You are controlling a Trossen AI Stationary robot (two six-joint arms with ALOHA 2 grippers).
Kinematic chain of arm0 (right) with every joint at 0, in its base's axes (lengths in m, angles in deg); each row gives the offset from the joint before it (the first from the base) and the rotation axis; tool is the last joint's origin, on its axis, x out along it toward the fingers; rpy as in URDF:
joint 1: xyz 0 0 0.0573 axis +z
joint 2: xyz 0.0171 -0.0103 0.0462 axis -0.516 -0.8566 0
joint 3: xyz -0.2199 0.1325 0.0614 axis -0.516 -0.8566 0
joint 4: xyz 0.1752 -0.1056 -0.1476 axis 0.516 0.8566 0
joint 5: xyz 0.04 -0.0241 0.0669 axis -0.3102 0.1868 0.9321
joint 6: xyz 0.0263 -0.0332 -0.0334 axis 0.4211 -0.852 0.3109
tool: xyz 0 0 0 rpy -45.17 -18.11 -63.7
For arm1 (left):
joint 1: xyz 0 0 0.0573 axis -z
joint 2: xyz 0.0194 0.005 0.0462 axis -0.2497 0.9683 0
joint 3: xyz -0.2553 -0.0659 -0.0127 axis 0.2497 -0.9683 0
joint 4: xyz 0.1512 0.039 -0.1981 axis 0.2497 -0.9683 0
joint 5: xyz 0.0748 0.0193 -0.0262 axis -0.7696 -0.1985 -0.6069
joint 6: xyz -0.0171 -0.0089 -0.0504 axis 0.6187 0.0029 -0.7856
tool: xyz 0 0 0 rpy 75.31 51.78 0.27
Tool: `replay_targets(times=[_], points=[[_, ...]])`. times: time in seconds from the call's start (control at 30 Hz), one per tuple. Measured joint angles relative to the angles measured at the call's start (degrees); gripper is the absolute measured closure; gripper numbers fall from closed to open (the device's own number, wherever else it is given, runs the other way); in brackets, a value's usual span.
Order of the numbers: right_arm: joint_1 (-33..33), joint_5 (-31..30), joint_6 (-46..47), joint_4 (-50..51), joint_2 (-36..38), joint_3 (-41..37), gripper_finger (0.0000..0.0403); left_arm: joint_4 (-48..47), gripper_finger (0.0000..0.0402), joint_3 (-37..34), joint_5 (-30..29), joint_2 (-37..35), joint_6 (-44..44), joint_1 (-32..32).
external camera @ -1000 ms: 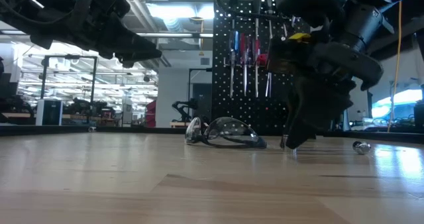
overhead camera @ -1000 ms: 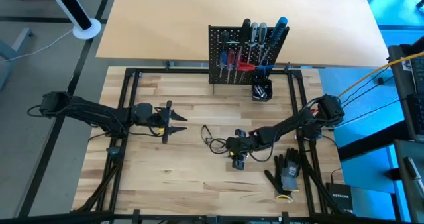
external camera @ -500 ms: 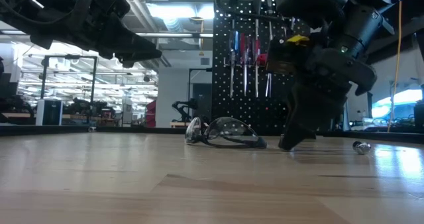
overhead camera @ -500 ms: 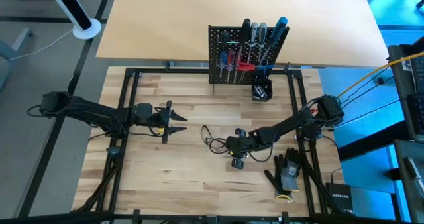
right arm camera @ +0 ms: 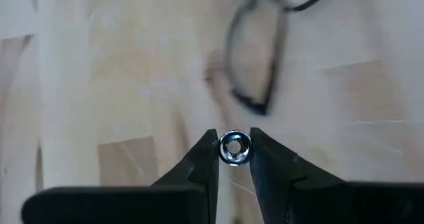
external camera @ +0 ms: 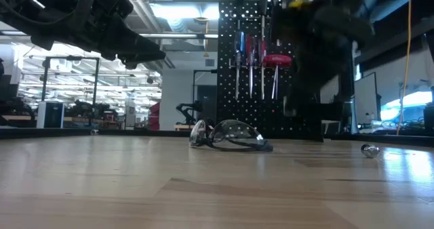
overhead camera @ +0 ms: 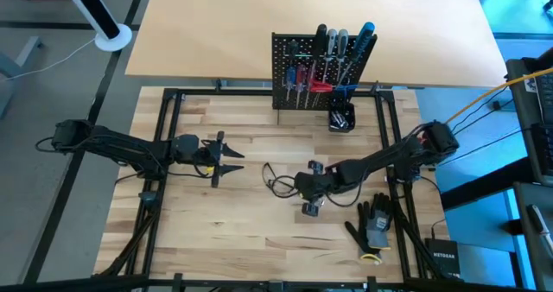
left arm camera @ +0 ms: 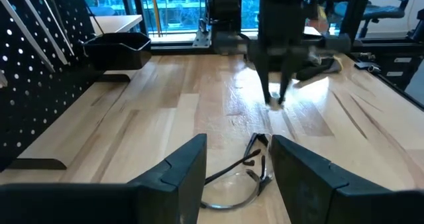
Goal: Hang tools onto peg board
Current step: Put the silver socket in the black bin on the peg board
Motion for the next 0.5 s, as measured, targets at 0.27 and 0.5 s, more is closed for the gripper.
replay_targets(times=[0.27, 0.5], points=[[-0.4, -10.9, -2.4, 14.3, 10.5, 4.2, 0.0334, -0.1, 0.0243, 0.0, 0.0, 0.0, -0.2, 0.0], [-6.0, -17.8, -0.7, 24.6, 20.7, 4.2, 0.0332, -0.2, 0.0243, 0.0, 0.0, 0.0, -0.2, 0.0]])
